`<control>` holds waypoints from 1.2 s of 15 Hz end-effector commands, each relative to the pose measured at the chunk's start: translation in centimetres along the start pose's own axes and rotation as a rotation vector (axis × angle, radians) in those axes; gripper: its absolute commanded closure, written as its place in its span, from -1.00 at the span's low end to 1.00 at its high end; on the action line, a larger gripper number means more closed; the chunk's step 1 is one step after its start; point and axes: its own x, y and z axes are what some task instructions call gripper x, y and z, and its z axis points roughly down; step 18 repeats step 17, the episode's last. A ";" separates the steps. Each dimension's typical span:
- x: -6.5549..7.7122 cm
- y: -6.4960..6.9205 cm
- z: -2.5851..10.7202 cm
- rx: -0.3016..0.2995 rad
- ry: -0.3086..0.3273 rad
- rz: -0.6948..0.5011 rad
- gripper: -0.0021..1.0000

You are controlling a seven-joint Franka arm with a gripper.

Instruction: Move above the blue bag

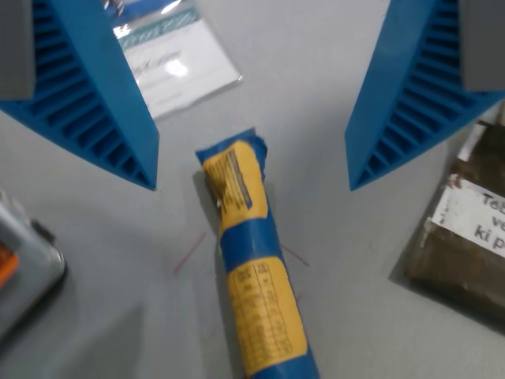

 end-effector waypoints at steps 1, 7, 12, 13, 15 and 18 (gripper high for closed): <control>0.1 -0.3 0.9 -0.075 0.063 -0.264 -1.00; 0.4 -0.3 2.2 -0.074 0.058 -0.267 -1.00; 0.6 -0.3 2.7 -0.073 0.056 -0.236 -1.00; 0.6 -0.3 2.8 -0.072 0.055 -0.229 -1.00; 0.6 -0.3 2.9 -0.070 0.054 -0.214 -1.00; 0.6 -0.3 2.9 -0.070 0.053 -0.207 -1.00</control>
